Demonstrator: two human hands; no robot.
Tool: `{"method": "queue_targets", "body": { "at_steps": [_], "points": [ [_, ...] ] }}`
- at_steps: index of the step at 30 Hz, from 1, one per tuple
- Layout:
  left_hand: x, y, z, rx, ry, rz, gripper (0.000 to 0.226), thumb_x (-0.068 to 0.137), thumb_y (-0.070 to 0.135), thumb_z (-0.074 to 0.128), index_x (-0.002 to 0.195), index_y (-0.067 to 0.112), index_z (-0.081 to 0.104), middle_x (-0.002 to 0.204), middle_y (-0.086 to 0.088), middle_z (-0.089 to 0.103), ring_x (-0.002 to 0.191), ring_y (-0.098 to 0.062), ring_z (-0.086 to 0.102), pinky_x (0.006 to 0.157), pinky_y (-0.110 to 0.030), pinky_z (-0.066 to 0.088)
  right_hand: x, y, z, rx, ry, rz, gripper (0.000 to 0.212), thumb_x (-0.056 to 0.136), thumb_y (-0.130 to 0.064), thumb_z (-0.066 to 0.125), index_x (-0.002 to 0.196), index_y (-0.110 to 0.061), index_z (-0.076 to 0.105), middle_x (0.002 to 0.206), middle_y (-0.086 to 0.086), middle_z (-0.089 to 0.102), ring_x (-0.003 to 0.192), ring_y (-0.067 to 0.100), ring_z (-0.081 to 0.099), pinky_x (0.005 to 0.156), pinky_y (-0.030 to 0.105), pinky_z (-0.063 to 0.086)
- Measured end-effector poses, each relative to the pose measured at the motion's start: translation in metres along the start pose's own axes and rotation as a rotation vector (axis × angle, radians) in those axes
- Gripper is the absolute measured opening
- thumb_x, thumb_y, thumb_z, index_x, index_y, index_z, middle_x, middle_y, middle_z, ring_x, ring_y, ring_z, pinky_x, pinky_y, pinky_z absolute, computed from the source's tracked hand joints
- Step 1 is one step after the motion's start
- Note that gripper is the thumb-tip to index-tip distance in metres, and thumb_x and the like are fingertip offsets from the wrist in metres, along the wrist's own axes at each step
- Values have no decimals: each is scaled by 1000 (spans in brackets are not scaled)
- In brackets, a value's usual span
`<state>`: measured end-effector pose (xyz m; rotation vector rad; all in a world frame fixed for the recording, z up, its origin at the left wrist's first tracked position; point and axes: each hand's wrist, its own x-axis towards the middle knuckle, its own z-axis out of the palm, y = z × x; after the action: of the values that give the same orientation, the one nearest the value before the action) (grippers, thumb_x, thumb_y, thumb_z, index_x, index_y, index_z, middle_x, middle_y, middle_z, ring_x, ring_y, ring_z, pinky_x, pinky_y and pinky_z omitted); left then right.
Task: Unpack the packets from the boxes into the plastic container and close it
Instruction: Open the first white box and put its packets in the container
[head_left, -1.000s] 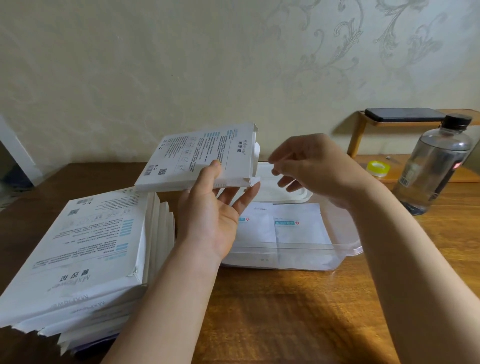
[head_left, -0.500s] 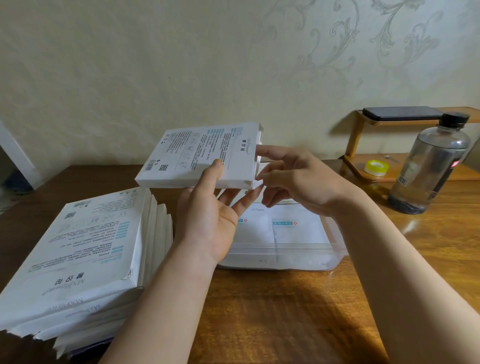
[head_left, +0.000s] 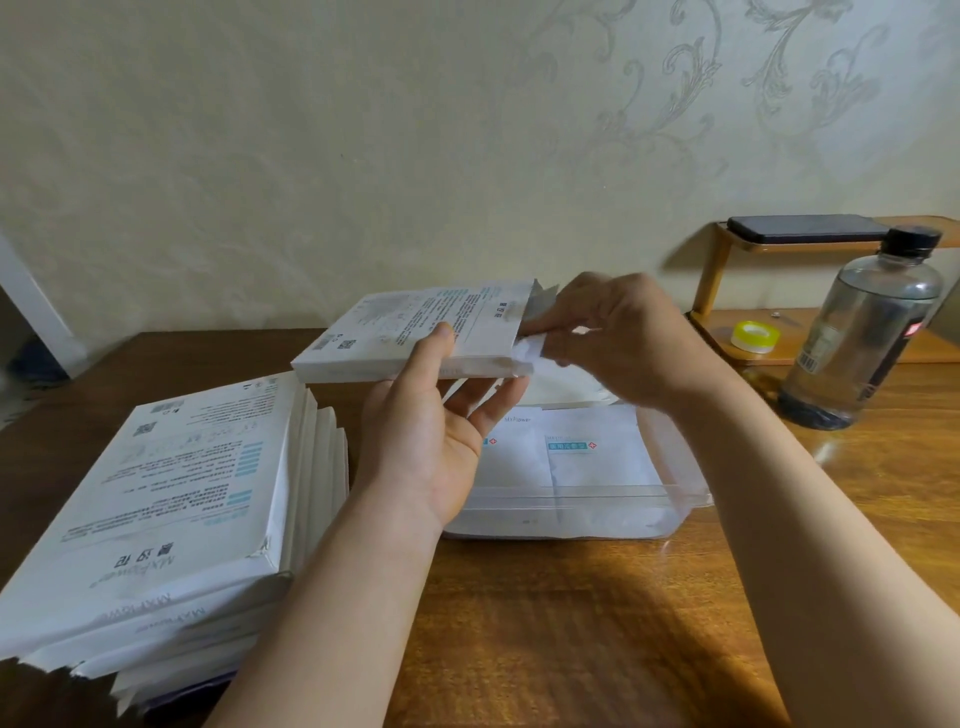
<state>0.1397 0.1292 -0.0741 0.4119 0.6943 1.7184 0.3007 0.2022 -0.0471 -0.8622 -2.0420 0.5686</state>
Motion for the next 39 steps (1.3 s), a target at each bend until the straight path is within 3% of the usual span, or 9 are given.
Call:
{"method": "queue_targets", "body": {
  "at_steps": [5,7,10,14,19,25,30,35,39],
  "points": [
    [0,0,1,-11,17,28,24,98,16,65,122,17,63,112,-15,75,92,-27,77,60,-35,61,-1,17,-33,257,257,83,17,82,-15,78,74,-29,72,119,-3,64,118,6,59,102,31,47],
    [1,-1,1,0,28,40,25,98,16,66,123,17,63,116,-16,74,97,-29,76,61,-35,61,-3,17,-42,495,333,87,16,87,-8,69,76,-20,67,108,1,70,111,16,64,109,50,45],
    [2,-2,0,9,45,55,25,98,16,66,122,17,64,114,-13,74,99,-27,75,61,-36,61,-2,13,-46,659,431,125,18,93,-4,63,78,-12,58,91,13,63,94,24,69,98,55,52],
    [2,-2,1,19,61,81,17,98,13,65,114,19,68,106,-11,77,91,-24,76,60,-36,61,0,16,-45,579,486,195,20,92,-15,67,75,-19,56,77,0,62,85,19,65,86,47,55],
    [2,-3,1,7,93,114,16,97,13,66,111,20,68,110,-12,76,95,-26,75,61,-37,61,-3,17,-48,587,414,229,21,92,-10,67,74,-16,59,69,6,66,63,22,59,60,31,49],
    [3,-4,-1,12,84,128,20,98,14,64,115,24,66,111,-8,77,97,-24,75,63,-38,61,-5,27,-39,387,249,277,22,94,-7,66,75,-19,68,77,11,72,71,27,67,71,44,57],
    [3,-4,0,18,84,116,20,98,14,65,116,23,66,105,-7,78,91,-22,77,64,-38,61,-7,36,-20,205,27,369,16,94,-4,65,80,-12,65,61,-8,68,58,9,61,54,24,52],
    [2,-4,-1,34,48,103,19,98,15,65,115,25,65,101,-6,79,87,-20,78,65,-38,62,-6,37,-7,-156,-165,418,5,92,-19,69,93,-20,74,86,-2,72,76,16,68,64,28,54],
    [1,-3,0,46,32,87,17,98,15,64,112,24,66,93,-4,79,83,-18,77,63,-37,62,-3,26,-4,-523,-249,397,25,90,-17,66,111,-28,71,102,0,69,83,17,62,63,26,48]
  ]
}}
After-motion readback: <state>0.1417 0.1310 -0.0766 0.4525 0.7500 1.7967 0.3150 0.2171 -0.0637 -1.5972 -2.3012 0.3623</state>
